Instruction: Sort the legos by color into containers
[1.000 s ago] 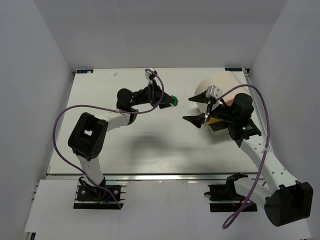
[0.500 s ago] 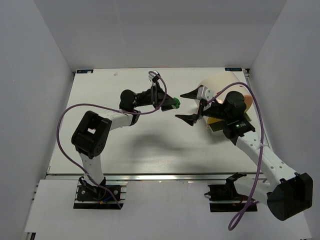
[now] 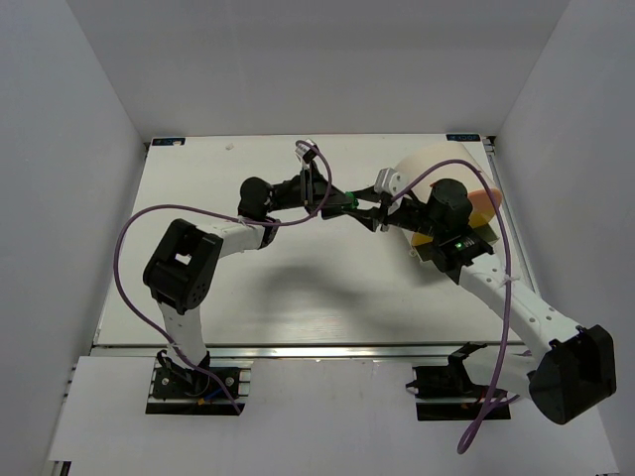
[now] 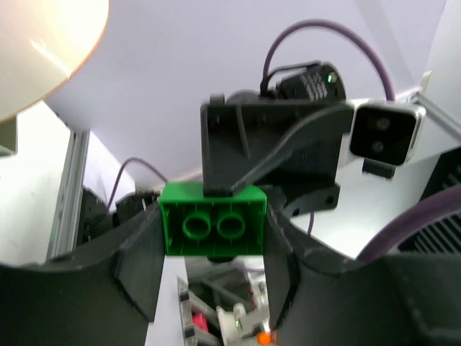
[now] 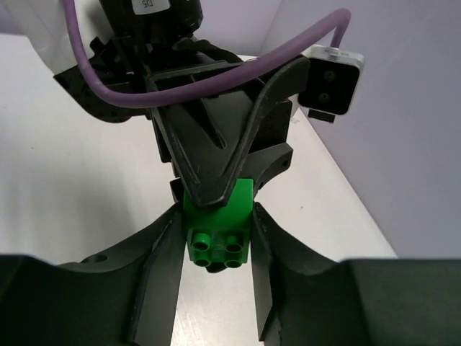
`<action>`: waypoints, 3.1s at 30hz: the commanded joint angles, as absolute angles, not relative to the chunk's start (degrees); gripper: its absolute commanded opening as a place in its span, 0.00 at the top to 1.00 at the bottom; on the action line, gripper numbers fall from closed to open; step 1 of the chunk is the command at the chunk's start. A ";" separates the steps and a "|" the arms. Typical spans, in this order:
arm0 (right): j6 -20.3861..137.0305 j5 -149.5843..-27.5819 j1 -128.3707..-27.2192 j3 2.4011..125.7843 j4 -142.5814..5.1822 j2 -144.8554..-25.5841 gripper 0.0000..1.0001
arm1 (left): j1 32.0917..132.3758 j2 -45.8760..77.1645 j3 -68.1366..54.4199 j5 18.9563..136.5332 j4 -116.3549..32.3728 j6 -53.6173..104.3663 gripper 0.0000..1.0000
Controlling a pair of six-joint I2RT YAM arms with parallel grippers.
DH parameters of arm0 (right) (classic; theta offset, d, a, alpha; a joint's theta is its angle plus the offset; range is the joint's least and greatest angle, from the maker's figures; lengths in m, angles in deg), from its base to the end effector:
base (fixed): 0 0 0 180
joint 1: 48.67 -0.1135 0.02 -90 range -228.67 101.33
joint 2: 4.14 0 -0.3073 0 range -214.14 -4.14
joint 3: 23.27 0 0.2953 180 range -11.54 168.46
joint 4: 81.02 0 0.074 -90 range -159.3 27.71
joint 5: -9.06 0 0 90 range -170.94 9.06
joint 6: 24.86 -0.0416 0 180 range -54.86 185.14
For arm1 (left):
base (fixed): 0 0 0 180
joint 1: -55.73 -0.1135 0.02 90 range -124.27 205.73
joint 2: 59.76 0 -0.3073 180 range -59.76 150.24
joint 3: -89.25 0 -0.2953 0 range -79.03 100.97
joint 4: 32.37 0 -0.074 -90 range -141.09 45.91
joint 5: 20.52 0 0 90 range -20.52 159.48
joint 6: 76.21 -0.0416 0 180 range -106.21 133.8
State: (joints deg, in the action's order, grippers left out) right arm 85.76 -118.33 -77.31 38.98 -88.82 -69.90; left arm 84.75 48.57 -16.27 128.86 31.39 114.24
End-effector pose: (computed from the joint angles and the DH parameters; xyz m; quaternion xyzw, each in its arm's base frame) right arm 0.2471 0.1637 0.3836 -0.4821 0.4877 0.2660 0.6775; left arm 0.3712 -0.2469 0.2882 0.0942 0.6034 -0.7859 0.0967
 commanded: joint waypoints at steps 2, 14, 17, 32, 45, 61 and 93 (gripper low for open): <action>86.85 -113.91 -77.67 40.75 -90.74 -68.83 0.67 | 85.00 48.08 -14.96 129.07 40.19 114.96 0.69; 83.00 -110.48 -77.32 39.44 -83.02 -63.47 1.00 | 83.25 47.82 -13.72 127.67 37.21 114.08 0.02; 76.86 -105.22 -76.62 37.43 -78.81 -59.87 1.00 | 82.72 46.86 -13.29 127.58 32.91 110.75 0.02; 63.12 -70.51 -71.26 28.28 -55.50 -40.26 1.00 | 77.89 39.03 -18.47 127.23 13.30 94.13 0.02; 63.82 -66.44 -66.86 22.04 -55.49 -42.99 1.00 | 77.36 34.63 -23.30 127.49 11.19 91.58 0.02; 66.54 -70.22 -63.70 15.62 -70.42 -45.18 1.00 | 77.36 33.67 -24.45 127.40 10.40 91.05 0.02; 66.72 -77.69 -58.95 6.92 -83.62 -46.94 0.66 | 77.36 33.23 -24.62 127.84 9.34 90.87 0.02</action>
